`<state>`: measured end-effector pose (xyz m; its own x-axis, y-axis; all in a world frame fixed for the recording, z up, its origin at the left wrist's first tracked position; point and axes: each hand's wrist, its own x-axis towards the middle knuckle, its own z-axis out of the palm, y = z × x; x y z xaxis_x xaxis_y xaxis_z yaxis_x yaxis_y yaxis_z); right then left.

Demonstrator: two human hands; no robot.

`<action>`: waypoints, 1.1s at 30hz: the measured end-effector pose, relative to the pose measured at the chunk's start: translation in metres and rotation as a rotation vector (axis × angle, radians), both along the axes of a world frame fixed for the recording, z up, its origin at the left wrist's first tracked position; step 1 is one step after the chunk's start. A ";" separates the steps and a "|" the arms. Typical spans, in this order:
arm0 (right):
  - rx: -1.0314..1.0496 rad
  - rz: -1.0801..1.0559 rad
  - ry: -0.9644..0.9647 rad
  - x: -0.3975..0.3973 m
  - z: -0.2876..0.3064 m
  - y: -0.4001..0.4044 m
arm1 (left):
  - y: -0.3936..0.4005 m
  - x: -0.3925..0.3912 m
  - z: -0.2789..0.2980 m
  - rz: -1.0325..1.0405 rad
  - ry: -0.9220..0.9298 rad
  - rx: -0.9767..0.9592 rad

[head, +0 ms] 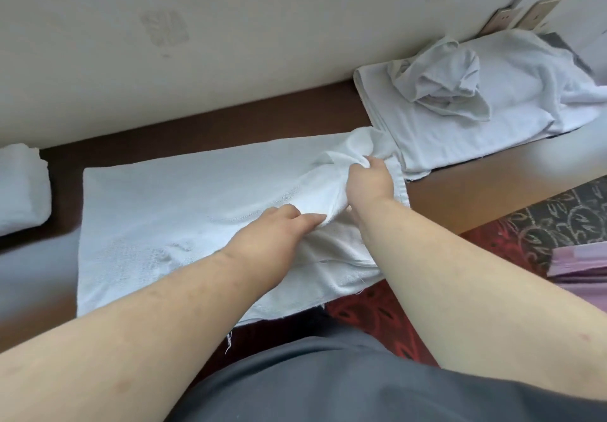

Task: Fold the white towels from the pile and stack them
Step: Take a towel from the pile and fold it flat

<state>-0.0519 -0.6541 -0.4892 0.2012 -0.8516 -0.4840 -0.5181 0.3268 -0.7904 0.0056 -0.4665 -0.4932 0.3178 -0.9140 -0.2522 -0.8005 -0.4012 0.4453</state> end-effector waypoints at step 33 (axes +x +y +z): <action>-0.352 0.740 0.618 -0.066 -0.040 -0.062 | 0.215 0.047 -0.032 0.363 0.026 0.404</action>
<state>-0.1179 -0.7159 -0.5295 0.5342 -0.7291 -0.4279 -0.8446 -0.4394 -0.3059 0.0522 -0.2511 -0.5247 0.5839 -0.5753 -0.5728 -0.5693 -0.7931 0.2164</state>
